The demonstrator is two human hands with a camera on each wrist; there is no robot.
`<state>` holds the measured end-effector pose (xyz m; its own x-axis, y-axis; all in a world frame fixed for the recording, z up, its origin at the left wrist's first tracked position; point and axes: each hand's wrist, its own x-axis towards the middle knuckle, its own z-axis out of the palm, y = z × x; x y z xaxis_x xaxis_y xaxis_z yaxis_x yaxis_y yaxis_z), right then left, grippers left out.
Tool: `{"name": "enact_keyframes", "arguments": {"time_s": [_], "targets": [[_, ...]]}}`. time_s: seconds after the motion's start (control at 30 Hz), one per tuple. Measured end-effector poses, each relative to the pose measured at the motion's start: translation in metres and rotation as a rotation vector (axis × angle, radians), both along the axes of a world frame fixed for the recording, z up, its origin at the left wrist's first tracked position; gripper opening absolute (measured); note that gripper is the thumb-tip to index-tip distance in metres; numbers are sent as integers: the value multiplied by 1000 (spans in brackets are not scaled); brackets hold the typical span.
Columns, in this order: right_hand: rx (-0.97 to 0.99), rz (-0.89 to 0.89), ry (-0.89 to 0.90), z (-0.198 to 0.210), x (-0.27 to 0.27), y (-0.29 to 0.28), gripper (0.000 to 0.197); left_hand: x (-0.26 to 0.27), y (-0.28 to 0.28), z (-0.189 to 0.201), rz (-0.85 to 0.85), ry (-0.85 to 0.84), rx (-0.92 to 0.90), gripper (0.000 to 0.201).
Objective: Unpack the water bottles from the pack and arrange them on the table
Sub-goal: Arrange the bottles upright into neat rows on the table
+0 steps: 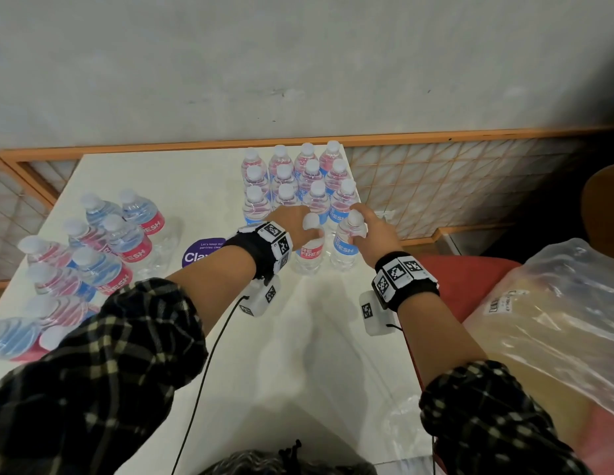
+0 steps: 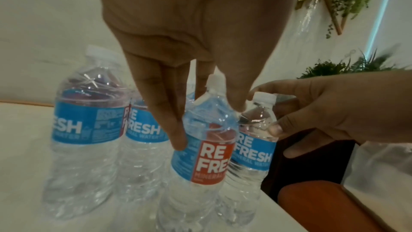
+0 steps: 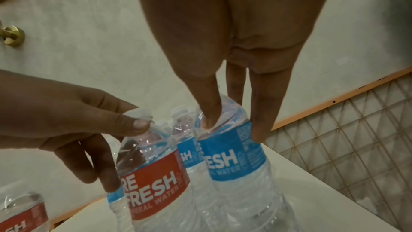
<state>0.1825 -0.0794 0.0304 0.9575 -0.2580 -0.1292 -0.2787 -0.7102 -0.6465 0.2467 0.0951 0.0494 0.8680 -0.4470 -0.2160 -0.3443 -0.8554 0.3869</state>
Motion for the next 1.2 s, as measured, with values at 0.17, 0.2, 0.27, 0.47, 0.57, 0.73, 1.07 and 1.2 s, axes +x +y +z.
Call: {"name": "enact_keyframes", "arguments": {"time_s": [0.17,0.2,0.27,0.47,0.57,0.73,1.07,1.2], "targets": [[1,-13,-10,1,-4,1,59,0,-1,12,-103,116,-33,48],[1,-12,-10,-1,-3,1,59,1,-1,15,-115,107,-13,51],[1,-10,-12,-4,1,1,59,1,0,21,-126,83,88,60],[3,-8,-8,-7,4,2,61,-10,-4,15,-117,71,202,82],[-24,-8,-12,-9,7,2,60,-18,-8,10,-123,82,129,73],[-52,-6,-11,-11,7,1,59,-25,-18,19,-225,20,142,38],[-60,-5,-19,-14,8,2,60,-13,3,19,-199,-61,189,72],[-44,-1,-29,-17,9,2,61,-14,3,9,-90,-75,198,55]]}}
